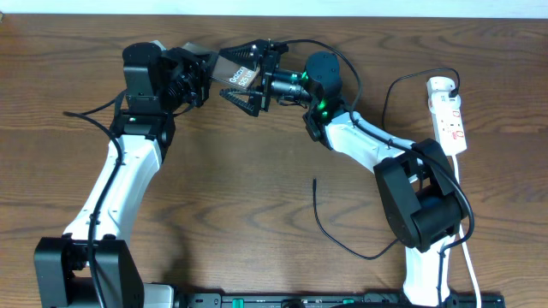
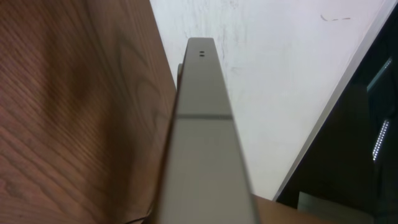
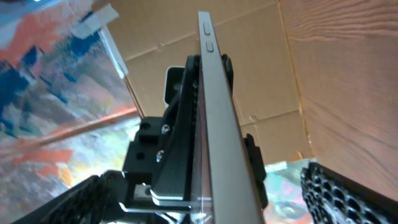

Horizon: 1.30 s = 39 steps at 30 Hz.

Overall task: Plug charger to phone and switch on socket
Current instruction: 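Open the right gripper and release the phone to the left gripper, then move the right gripper down over the black cable's plug end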

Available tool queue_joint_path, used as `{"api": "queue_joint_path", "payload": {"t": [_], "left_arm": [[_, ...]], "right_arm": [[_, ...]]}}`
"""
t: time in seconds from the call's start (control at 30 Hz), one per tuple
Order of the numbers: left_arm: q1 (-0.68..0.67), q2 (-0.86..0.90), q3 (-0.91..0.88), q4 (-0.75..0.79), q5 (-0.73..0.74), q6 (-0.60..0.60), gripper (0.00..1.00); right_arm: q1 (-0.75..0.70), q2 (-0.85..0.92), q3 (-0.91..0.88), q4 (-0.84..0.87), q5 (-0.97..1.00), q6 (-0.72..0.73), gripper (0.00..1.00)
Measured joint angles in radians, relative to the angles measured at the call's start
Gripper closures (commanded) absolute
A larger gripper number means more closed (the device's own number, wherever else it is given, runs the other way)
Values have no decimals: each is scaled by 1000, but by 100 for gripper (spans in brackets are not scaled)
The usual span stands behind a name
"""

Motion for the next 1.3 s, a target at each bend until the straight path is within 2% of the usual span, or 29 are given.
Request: {"api": "queue_joint_path", "payload": {"t": [0.33,0.63,0.73,0.93,1.3], "left_arm": [[20,0,0,-13,4,30,93],[166,0,0,-82,50,122,93],[227,0,0,-64,114,138,93],[333,21,0,121,334,164,93],[340,238,0,346,706,179,93]], "right_arm": [[0,0,0,0,-1,-6,1],[-30,0,0,-1,-46,-127,1],[-57,0,0,-14,-69,-205,1],[-115,0,1,-172,-133,-393,1],[-160,0,53,-534,-226,-750,1]]}}
